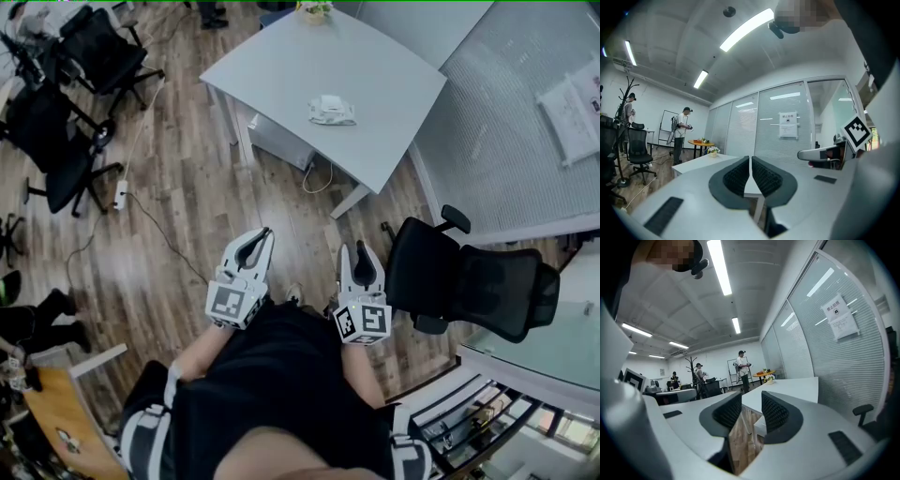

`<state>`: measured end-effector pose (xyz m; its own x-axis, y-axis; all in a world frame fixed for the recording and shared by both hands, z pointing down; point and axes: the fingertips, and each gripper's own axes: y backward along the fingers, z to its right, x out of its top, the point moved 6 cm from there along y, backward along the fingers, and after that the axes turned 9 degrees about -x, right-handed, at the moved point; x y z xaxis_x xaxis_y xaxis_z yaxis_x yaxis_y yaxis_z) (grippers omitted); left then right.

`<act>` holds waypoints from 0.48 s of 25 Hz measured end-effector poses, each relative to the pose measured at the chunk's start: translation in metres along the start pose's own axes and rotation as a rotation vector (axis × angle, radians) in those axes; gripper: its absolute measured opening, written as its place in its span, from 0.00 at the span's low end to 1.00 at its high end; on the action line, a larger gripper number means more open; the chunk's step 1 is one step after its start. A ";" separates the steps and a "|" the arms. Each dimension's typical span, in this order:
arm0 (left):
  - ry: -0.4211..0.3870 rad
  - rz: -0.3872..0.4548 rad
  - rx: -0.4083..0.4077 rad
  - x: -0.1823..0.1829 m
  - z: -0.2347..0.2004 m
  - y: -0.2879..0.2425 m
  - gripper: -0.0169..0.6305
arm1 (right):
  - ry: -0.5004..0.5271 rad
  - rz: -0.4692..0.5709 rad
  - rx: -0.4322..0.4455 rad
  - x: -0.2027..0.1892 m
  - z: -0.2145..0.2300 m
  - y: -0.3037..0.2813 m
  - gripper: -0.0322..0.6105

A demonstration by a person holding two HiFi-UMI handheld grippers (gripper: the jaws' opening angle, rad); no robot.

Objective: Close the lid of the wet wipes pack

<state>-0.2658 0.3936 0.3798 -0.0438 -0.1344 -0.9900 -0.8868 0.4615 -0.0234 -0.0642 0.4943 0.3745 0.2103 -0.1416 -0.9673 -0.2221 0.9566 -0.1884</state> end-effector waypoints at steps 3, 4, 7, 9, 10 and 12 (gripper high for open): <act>0.003 -0.003 0.003 -0.001 -0.006 0.002 0.08 | 0.009 -0.016 0.004 -0.003 -0.006 -0.004 0.26; 0.004 -0.003 0.004 -0.002 -0.008 0.003 0.08 | 0.012 -0.021 0.004 -0.004 -0.007 -0.005 0.26; 0.011 -0.008 0.005 -0.003 -0.017 0.004 0.08 | 0.015 -0.029 0.006 -0.005 -0.012 -0.011 0.26; 0.016 -0.013 0.003 -0.003 -0.023 0.006 0.08 | 0.014 -0.032 -0.002 -0.006 -0.017 -0.015 0.26; 0.019 -0.016 0.003 -0.003 -0.027 0.007 0.08 | 0.012 -0.033 -0.008 -0.006 -0.020 -0.017 0.26; 0.023 -0.026 0.003 -0.004 -0.036 0.011 0.08 | 0.011 -0.035 -0.016 -0.007 -0.027 -0.022 0.26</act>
<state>-0.2913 0.3678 0.3890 -0.0315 -0.1667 -0.9855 -0.8863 0.4605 -0.0496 -0.0861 0.4676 0.3808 0.2075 -0.1777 -0.9620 -0.2302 0.9469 -0.2245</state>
